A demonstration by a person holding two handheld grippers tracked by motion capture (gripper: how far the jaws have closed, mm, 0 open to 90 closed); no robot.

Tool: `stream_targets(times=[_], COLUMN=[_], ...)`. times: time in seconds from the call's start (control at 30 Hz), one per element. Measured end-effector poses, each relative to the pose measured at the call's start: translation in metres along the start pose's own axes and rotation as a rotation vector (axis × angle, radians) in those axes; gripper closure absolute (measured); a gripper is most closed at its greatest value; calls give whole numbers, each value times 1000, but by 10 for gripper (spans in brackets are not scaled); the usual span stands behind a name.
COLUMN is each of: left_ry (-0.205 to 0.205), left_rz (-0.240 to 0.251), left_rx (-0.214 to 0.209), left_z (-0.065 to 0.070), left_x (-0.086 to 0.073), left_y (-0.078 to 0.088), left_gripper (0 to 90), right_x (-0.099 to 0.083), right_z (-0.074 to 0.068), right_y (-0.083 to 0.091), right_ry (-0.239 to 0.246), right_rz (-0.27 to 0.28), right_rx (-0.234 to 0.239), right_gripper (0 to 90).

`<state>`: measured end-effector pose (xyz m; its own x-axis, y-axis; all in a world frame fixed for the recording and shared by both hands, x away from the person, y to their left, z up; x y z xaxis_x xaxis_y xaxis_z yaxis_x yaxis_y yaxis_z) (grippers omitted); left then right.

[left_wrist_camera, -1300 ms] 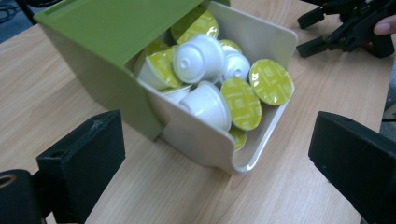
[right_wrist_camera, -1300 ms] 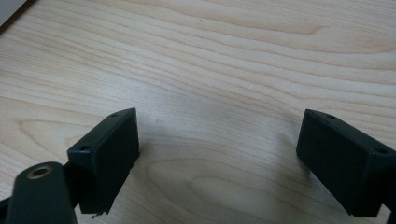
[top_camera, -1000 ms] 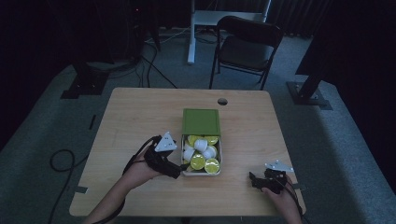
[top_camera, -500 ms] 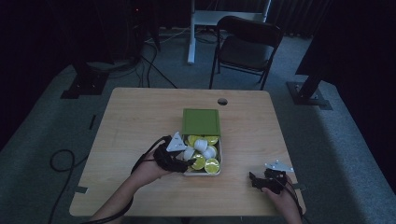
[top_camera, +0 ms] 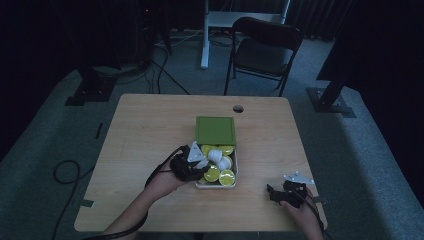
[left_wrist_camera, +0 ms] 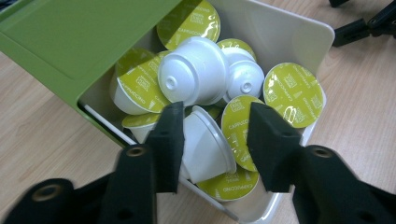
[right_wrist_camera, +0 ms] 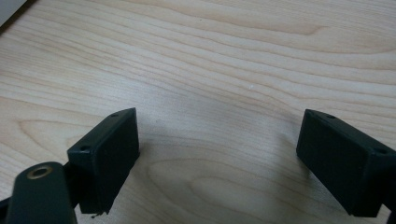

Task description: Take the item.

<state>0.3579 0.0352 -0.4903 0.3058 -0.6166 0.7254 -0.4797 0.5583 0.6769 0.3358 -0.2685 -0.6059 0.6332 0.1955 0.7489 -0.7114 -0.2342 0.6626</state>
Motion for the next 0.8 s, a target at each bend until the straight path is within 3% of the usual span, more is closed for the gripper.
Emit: stream_targets(times=[0.1,0.23,0.4,0.67,0.8], left_ry=[-11,10,29,-11,-20], left_rz=[-15,-14,-24,-67,-64], left_rx=[-7,-5,28,37,23], left_z=[2,2,-4,-1,1], left_x=[0,0,-3,-4,-3], left_y=[-4,-9,-10,-10,-8], left_gripper=[628,658,690,691,789], right_x=[0,0,0,0,0], right_z=[0,0,0,0,0], right_y=[0,0,0,0,0], right_ry=[0,0,2,2,1], right_rz=[0,0,1,1,1], right_rx=[0,0,0,0,0], right_gripper=[125,125,125,125,125])
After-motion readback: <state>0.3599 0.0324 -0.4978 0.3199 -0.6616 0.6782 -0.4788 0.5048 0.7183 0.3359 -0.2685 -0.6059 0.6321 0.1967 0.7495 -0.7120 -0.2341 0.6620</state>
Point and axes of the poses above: each handheld gripper's, and its own axes: y roughly backward along the jaws, x roughly out of its top, z roughly to its right, the point moved 8 cm from there along -y, roughly forward along the jaws, and after that the axes turned 2 degrees about z, right-handed, at the moved point
